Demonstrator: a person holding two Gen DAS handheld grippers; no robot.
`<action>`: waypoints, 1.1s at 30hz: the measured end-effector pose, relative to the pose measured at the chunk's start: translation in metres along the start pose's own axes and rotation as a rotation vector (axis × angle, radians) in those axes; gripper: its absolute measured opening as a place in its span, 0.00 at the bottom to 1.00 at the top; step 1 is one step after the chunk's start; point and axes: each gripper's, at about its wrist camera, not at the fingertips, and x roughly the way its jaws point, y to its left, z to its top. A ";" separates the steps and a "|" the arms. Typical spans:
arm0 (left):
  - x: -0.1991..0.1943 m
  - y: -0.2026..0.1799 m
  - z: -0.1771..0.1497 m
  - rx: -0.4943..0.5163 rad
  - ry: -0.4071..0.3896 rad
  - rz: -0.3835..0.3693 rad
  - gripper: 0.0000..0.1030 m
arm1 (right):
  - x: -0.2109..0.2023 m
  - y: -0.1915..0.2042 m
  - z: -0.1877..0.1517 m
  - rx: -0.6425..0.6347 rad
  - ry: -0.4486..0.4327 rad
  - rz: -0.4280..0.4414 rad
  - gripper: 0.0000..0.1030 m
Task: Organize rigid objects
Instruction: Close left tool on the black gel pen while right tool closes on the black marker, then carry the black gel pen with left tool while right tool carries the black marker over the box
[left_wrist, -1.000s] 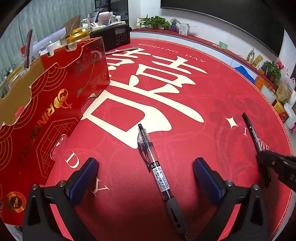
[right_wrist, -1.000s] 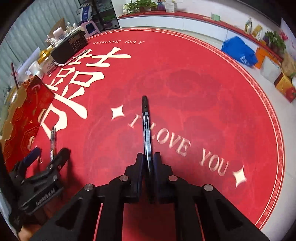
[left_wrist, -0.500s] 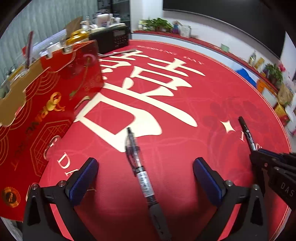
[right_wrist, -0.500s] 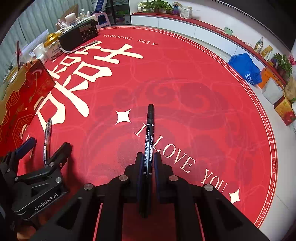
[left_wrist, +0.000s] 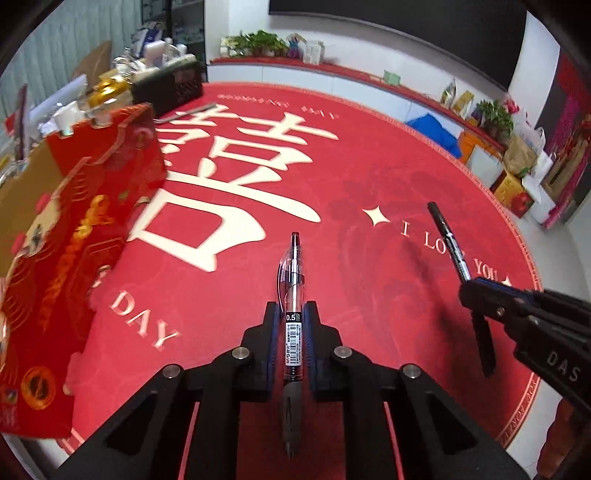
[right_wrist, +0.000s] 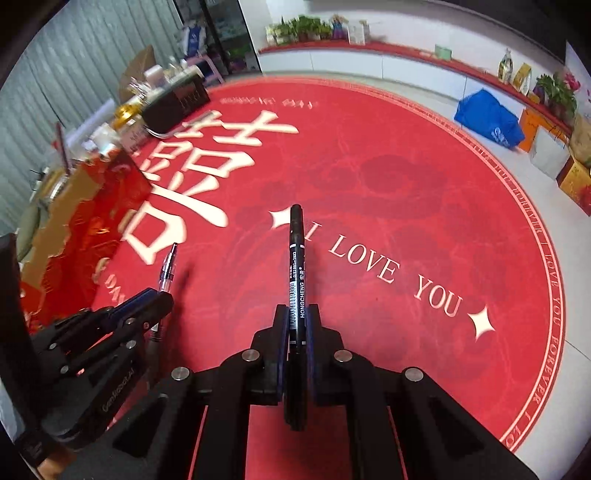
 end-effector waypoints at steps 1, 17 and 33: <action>-0.008 0.003 -0.001 -0.009 -0.014 -0.002 0.13 | -0.004 0.002 -0.002 -0.002 -0.010 0.005 0.10; -0.053 0.016 -0.009 -0.010 -0.103 0.080 0.14 | -0.023 0.036 -0.017 -0.043 -0.041 0.049 0.10; -0.113 0.057 0.011 -0.084 -0.252 0.116 0.13 | -0.046 0.099 0.018 -0.164 -0.100 0.120 0.10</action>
